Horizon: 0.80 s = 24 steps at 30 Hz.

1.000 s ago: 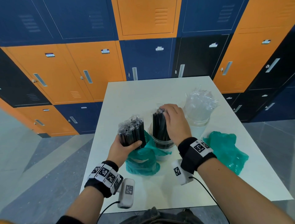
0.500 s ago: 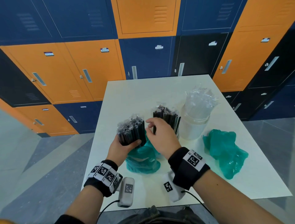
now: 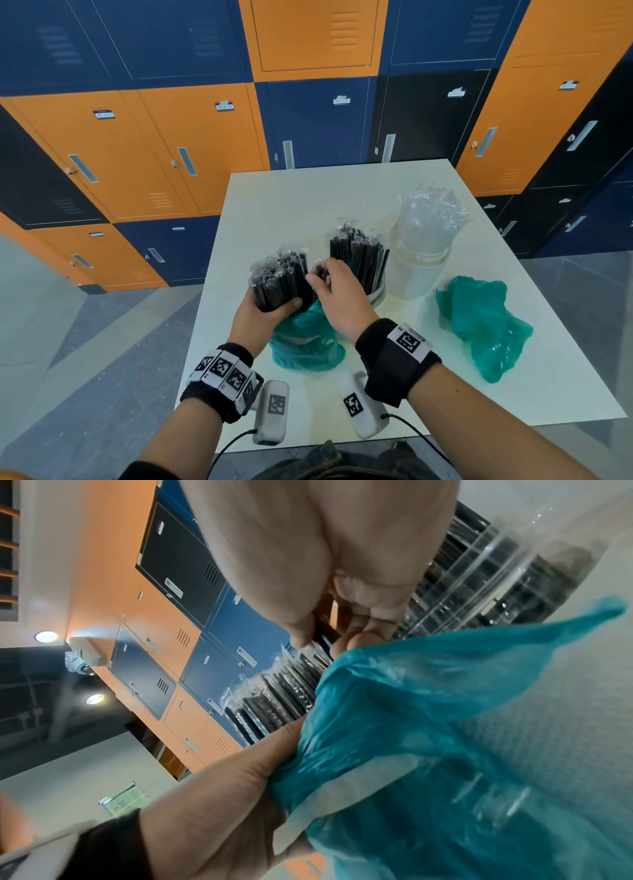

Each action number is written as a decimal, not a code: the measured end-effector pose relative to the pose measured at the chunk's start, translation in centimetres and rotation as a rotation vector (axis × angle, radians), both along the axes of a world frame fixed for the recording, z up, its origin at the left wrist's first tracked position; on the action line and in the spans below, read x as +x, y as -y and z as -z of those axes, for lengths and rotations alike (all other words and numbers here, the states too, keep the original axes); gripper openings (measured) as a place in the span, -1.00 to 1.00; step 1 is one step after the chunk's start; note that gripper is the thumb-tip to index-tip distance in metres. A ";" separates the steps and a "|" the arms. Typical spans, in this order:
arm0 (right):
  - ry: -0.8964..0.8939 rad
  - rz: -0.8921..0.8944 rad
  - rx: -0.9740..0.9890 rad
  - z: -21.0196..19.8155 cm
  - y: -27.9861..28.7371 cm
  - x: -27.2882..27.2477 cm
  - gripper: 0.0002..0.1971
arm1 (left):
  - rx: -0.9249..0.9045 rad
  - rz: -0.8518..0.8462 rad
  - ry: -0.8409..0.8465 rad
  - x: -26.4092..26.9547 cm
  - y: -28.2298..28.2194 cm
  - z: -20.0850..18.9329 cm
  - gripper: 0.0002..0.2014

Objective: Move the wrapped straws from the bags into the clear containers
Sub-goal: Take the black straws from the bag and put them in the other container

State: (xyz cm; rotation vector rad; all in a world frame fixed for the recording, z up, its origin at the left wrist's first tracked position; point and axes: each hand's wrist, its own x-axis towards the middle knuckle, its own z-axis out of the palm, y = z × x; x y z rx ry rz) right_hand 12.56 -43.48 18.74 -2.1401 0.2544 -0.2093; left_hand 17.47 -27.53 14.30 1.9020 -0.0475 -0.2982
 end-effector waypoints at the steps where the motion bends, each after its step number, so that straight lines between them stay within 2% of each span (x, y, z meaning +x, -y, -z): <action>1: 0.016 0.013 0.049 0.0 -0.1 -0.1 -0.86 | 0.004 -0.006 0.001 0.0 0.0 -0.1 -0.39; 4: 0.038 0.022 0.140 -0.2 0.0 -0.6 -0.84 | 0.015 -0.013 0.007 -0.1 0.2 -0.4 -0.39; 11: 0.136 0.029 0.019 -3.3 2.1 -0.6 -0.75 | 0.016 0.008 0.018 -0.4 0.7 -0.7 -0.44; 14: 0.169 0.046 0.023 -5.2 3.1 -0.5 -0.74 | 0.041 0.019 0.025 -0.4 0.9 -0.8 -0.46; 24: 0.462 0.304 0.130 -11.7 7.3 0.1 -0.81 | 0.059 0.026 0.019 -0.5 1.1 -1.1 -0.44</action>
